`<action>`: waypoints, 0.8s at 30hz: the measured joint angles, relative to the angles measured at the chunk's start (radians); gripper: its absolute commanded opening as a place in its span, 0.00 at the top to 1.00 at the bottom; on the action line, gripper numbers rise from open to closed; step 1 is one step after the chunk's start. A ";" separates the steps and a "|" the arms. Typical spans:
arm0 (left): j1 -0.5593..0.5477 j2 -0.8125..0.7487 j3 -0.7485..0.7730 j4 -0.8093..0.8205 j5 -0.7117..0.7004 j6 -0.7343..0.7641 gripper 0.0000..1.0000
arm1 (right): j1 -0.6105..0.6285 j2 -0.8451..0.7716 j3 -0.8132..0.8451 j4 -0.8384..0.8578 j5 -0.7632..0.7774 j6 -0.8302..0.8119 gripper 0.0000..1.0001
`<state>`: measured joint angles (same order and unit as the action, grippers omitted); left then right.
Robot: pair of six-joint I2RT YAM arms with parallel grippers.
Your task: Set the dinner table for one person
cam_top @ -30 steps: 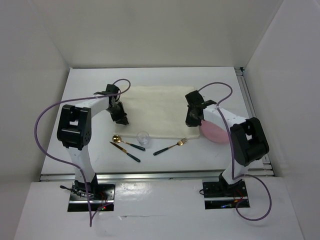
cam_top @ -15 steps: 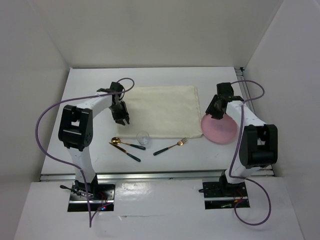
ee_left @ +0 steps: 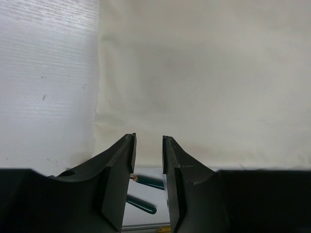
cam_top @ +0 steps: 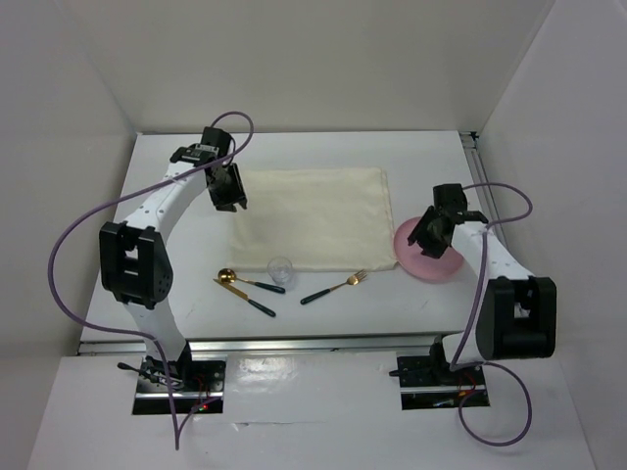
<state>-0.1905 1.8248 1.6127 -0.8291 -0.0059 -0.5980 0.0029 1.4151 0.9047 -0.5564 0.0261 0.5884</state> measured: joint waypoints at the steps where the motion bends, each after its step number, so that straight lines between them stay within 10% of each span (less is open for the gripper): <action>1: 0.000 -0.005 0.002 -0.005 -0.001 0.001 0.54 | 0.000 -0.020 -0.006 -0.014 0.010 0.015 0.46; 10: 0.000 -0.022 0.005 -0.032 -0.013 0.023 0.54 | -0.001 -0.171 -0.068 -0.186 0.039 0.267 0.45; 13: 0.000 -0.022 0.005 -0.035 -0.013 0.028 0.54 | -0.017 -0.204 -0.150 -0.200 0.007 0.348 0.20; 24: 0.000 -0.022 0.005 -0.038 -0.004 0.053 0.54 | -0.091 -0.250 -0.226 -0.150 -0.031 0.519 0.20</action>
<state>-0.1905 1.8027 1.6176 -0.8669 -0.0097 -0.5453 -0.0879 1.1648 0.6785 -0.7059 -0.0048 1.1072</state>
